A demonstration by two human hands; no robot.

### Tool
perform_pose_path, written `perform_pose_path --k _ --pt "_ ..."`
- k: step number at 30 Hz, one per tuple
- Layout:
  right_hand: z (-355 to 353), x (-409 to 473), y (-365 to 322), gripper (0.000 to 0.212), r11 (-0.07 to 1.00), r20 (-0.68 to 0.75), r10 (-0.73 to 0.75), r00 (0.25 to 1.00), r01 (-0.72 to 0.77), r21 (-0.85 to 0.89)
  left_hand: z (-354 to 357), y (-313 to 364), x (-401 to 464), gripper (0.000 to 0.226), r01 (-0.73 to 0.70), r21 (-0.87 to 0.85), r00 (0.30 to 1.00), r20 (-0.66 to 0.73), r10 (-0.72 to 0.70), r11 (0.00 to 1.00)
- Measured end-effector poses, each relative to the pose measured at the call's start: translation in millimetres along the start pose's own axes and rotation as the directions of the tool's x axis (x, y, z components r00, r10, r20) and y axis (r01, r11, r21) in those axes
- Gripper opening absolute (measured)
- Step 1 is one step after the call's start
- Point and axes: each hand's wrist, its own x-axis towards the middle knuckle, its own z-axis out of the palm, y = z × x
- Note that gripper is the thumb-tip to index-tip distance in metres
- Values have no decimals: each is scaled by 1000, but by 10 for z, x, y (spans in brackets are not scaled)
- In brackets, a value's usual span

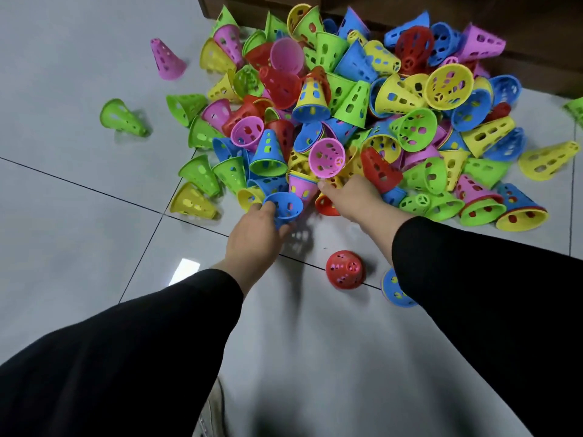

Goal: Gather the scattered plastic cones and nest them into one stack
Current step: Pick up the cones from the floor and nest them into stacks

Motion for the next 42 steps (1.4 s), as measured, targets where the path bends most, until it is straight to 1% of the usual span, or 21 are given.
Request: perform_pose_path --k 2,4,7,10,13,15,16,18,20,21,22,24,25,26,29,31,33,36,38,40,42 --pt "45 37 -5 44 1000 -15 -6 1000 5 -26 10 -8 -16 44 -25 -48 1000 -9 24 999" --pt "64 59 28 34 1000 -10 -5 1000 5 4 0 -2 -31 44 -39 -90 999 -31 36 995" --pt "21 43 129 28 999 18 -10 1000 10 41 -41 10 -67 40 -46 -137 994 -109 31 989" --pt "-138 -70 241 28 980 1 -27 1000 26 197 -120 24 -113 36 -74 -189 983 -179 40 979" --pt "-363 -263 360 33 934 17 -6 1000 -1 358 -212 90 -149 34 -58 -156 988 -150 34 986" --pt "-509 -402 441 37 888 -13 -2 1000 8 460 -249 122 -200 36 -45 -143 987 -161 22 989" --pt "-578 -468 476 34 854 -36 -6 999 24 520 -270 125 -233 40 -46 -141 982 -189 19 989" --pt "-729 -646 569 18 787 -91 -31 995 81 612 -301 121 -313 49 -53 -97 966 -257 27 994" --pt "-869 -860 699 7 763 -158 -48 986 138 631 -353 145 -389 50 -81 -85 948 -315 50 993" --pt "-914 -957 787 7 764 -190 -55 980 164 624 -382 177 -426 48 -114 -111 943 -324 72 987" --pt "-942 -1048 877 13 769 -219 -70 973 192 609 -401 217 -461 43 -160 -170 946 -309 102 972" --pt "-952 -1233 1045 31 794 -261 -100 960 236 561 -439 341 -559 39 -211 -336 967 -206 147 918" --pt "-934 -1321 1124 38 799 -276 -110 955 250 546 -459 416 -621 42 -210 -388 976 -133 171 897" --pt "-902 -1396 1196 42 801 -290 -117 950 263 538 -466 482 -671 45 -229 -382 973 -69 220 895" --pt "-751 -1573 1365 45 835 -319 -128 939 276 476 -434 600 -755 62 -372 -145 915 109 389 917" --pt "-627 -1637 1480 47 855 -301 -151 941 277 437 -388 643 -773 74 -421 23 893 186 410 907" --pt "-512 -1684 1596 50 882 -282 -175 943 277 381 -302 692 -777 71 -432 111 886 237 399 895" --pt "-411 -1716 1744 47 927 -269 -209 940 278 252 -126 777 -764 59 -485 174 851 319 417 857" --pt "-387 -1705 1832 42 949 -231 -221 948 263 172 8 837 -716 57 -477 181 856 320 407 860" --pt "-379 -1670 1903 41 963 -193 -221 956 245 110 135 914 -692 60 -449 185 869 317 380 874" --pt "-389 -1639 1918 44 967 -167 -213 963 232 103 256 934 -696 73 -438 154 865 339 369 885"
